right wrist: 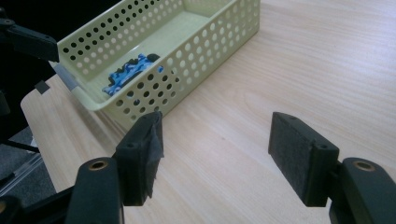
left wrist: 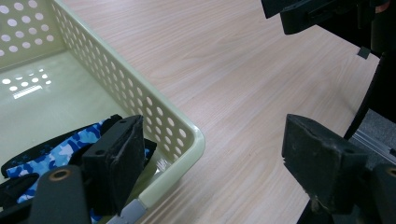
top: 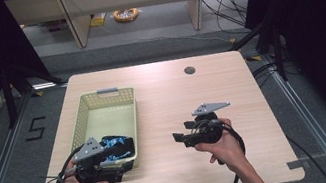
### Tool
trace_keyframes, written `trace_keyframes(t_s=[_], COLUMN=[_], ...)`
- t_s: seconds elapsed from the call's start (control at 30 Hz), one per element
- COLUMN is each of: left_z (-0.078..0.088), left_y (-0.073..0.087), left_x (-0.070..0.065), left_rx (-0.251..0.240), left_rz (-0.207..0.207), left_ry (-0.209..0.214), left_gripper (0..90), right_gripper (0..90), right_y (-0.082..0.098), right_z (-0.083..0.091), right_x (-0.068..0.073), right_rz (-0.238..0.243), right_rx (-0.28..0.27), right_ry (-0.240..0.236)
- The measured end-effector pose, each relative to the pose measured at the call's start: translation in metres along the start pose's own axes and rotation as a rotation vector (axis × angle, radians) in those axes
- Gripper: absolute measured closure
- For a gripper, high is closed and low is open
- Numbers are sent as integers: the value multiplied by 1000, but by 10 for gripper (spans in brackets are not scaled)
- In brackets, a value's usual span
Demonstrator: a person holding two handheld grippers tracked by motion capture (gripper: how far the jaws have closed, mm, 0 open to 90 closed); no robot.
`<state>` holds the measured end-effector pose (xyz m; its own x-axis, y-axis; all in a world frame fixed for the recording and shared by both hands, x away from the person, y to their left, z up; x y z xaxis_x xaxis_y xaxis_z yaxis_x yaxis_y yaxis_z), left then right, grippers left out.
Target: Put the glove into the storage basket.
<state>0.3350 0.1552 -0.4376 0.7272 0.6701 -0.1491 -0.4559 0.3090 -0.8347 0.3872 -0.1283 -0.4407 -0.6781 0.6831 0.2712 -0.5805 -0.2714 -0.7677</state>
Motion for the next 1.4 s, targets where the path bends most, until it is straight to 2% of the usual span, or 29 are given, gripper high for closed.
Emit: trace_keyframes(t_s=[0.03, 0.07, 0.1, 0.2, 0.27, 0.3, 0.33, 0.4, 0.43, 0.47, 0.5, 0.53, 0.63, 0.67, 0.7, 0.73, 0.8, 0.83, 0.9, 0.93, 1.07, 1.1, 1.13, 1.17, 1.23, 1.3, 1.33, 1.37, 1.4], left_z=[0, -2, -2, -5, -8, -9, -11, -11, -12, -13, -13, -14, -14, -16, -17, -18, -18, -19, -19, -18, -18, -17, -17, -16, -16, -16, -15, -16, -15], left_y=[1, 1, 2, 4, 6, 7, 8, 9, 10, 10, 11, 12, 15, 16, 17, 18, 19, 20, 22, 23, 29, 31, 33, 35, 37, 40, 41, 42, 43], left_x=[-1, -3, -4, -7, -11, -11, -13, -15, -16, -17, -18, -20, -21, -23, -23, -23, -24, -25, -26, -26, -28, -28, -28, -29, -28, -29, -28, -28, -27], left_rx=[7, -9, 3, 9, 9, 12, 5, 17, 17, 11, 14, 22, 25, 7, 5, 0, 11, -6, 0, 4, 7, 8, 13, 13, 8, 5, 21, 8, 20], left_rz=[-4, -2, -4, -8, -5, -15, -11, -25, -22, -23, -28, -27, -37, -33, -32, -37, -32, -21, -28, -24, -14, -20, -22, -10, -24, -20, -32, -33, -47], left_ry=[9, 5, 13, 22, 21, 32, 25, 32, 28, 26, 27, 28, 26, 30, 36, 45, 42, 41, 41, 43, 44, 36, 45, 48, 44, 48, 50, 41, 41], left_gripper=[209, 210, 210, 210, 210, 210, 210, 211, 211, 211, 211, 211, 211, 211, 211, 211, 211, 211, 212, 212, 214, 214, 214, 214, 214, 215, 215, 215, 214], right_gripper=[361, 361, 360, 358, 354, 354, 353, 351, 349, 347, 344, 340, 330, 325, 319, 316, 299, 289, 281, 275, 246, 242, 239, 239, 238, 238, 236, 233, 233], right_y=[2, 5, 8, 14, 19, 21, 23, 27, 28, 29, 30, 31, 36, 37, 39, 40, 42, 42, 45, 47, 50, 52, 52, 53, 55, 58, 59, 60, 61], right_z=[1, 1, 1, 5, 7, 8, 9, 13, 13, 15, 15, 16, 19, 19, 19, 19, 19, 19, 18, 18, 17, 18, 17, 18, 18, 18, 18, 18, 18], right_x=[0, 1, -1, -5, -5, -6, -10, -8, -9, -8, -11, -11, -9, -11, -8, -10, -8, -10, -9, -5, -7, -4, -6, -5, -5, -1, -2, 1, 0], right_rz=[-4, -21, -2, -13, -51, -52, -27, -66, -57, -75, -43, -40, -70, -46, -77, -50, -67, -42, -38, -83, -24, -69, -29, -39, -34, -57, -34, -52, -34], right_rx=[2, 4, 3, 6, 13, 13, 11, 19, 14, 19, 5, 4, 4, 4, 11, 11, 3, 2, 6, 18, -8, 11, 0, -1, -4, -8, -7, -10, -17], right_ry=[0, -1, -11, 0, -4, -8, -9, -7, -9, -8, -7, -9, -3, -11, -13, -5, -14, -8, -10, -12, -10, -12, -13, -9, -5, -11, -10, -7, -6])
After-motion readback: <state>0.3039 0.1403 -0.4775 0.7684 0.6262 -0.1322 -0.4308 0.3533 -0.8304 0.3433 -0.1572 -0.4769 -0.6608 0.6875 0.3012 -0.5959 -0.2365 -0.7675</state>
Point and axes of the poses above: each handheld gripper's, and its own axes: z roughly backward along the jaws, y roughly out of its underside, x roughly to its left, the point moved 4 cm from there along -z, roughly forward along the jaws
